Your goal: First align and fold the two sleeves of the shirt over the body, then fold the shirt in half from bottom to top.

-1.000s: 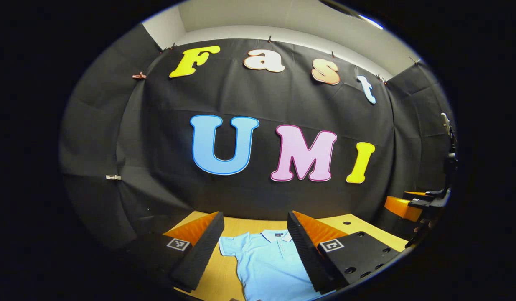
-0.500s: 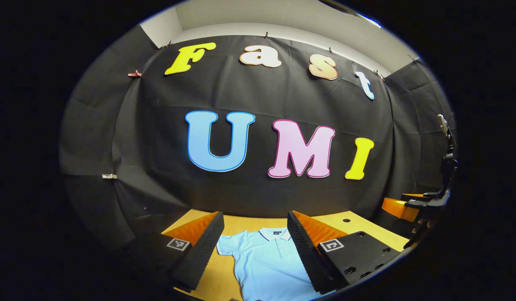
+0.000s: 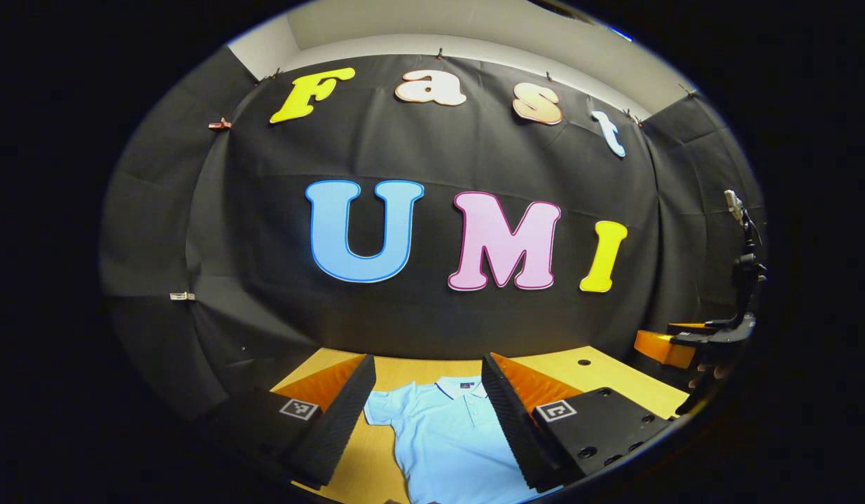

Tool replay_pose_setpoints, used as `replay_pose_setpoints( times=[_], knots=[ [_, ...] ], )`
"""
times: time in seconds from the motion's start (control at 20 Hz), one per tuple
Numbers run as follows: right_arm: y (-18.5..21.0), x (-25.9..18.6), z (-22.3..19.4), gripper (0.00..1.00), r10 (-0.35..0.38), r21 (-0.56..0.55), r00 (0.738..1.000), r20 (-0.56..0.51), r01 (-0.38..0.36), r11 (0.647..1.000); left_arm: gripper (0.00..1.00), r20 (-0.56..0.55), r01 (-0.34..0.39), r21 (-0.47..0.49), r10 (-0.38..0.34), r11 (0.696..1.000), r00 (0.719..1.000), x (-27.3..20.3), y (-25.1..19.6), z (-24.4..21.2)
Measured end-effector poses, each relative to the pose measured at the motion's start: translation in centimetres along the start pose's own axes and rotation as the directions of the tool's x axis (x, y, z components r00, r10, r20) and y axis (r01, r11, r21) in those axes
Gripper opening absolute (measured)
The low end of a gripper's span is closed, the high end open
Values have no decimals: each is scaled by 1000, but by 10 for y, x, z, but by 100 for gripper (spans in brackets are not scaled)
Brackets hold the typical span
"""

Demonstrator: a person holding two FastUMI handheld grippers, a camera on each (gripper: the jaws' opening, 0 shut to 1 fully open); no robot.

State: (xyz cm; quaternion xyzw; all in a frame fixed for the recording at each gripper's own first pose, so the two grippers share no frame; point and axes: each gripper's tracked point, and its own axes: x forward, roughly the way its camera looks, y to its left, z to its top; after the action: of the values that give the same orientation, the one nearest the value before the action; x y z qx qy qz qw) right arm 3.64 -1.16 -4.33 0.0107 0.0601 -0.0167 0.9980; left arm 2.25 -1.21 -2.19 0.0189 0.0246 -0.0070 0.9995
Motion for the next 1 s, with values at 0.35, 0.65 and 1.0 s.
replay_pose_setpoints(
  times=[0.35, 0.65, 1.0],
  knots=[
    [-6, 46, -30, 97, 20, -52, 995, -93, -25, 998, 97, -24, -35, -3, 35, 999, 999, 11, 8, -6],
    [-24, 110, -62, 98, 16, -76, 983, -181, -30, 997, 97, -58, -113, -11, 113, 993, 992, 25, 21, -16],
    [-41, 180, -127, 97, 8, -110, 942, -336, -47, 993, 97, -93, -217, -12, 215, 976, 972, 51, 32, -22]
  ],
)
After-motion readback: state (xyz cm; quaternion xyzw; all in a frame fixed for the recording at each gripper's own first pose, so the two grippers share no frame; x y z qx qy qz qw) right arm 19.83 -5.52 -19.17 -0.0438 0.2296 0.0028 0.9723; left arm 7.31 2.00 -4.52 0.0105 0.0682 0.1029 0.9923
